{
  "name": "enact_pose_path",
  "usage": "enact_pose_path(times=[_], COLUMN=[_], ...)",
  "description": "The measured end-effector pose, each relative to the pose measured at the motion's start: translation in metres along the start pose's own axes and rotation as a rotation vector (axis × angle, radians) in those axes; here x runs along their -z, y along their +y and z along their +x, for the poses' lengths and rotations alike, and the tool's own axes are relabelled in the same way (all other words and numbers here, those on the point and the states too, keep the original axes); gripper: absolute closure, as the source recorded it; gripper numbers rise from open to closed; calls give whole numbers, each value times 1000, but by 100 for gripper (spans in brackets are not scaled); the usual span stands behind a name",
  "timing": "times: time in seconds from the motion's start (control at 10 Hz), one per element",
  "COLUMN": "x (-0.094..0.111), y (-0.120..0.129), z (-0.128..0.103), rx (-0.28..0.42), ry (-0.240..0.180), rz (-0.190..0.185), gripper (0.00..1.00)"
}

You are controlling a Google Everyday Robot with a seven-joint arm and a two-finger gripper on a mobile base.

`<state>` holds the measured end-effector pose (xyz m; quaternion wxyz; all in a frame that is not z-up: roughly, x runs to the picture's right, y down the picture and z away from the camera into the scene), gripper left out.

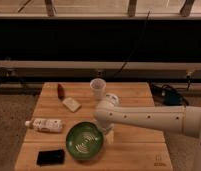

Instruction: Push the ceramic bowl across the table

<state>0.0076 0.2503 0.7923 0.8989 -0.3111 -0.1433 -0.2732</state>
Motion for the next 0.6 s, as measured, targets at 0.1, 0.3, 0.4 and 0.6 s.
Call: enact_pose_path(times=[0.1, 0.3, 0.4, 0.6], x=[-1, -4, -5, -6], y=[-2, -6, -7, -10], z=[-6, -21, -25, -39], rx=[12, 48, 56, 82], ry=[-13, -44, -53, -94], rz=[-1, -4, -5, 2], gripper=[20, 20, 20, 20])
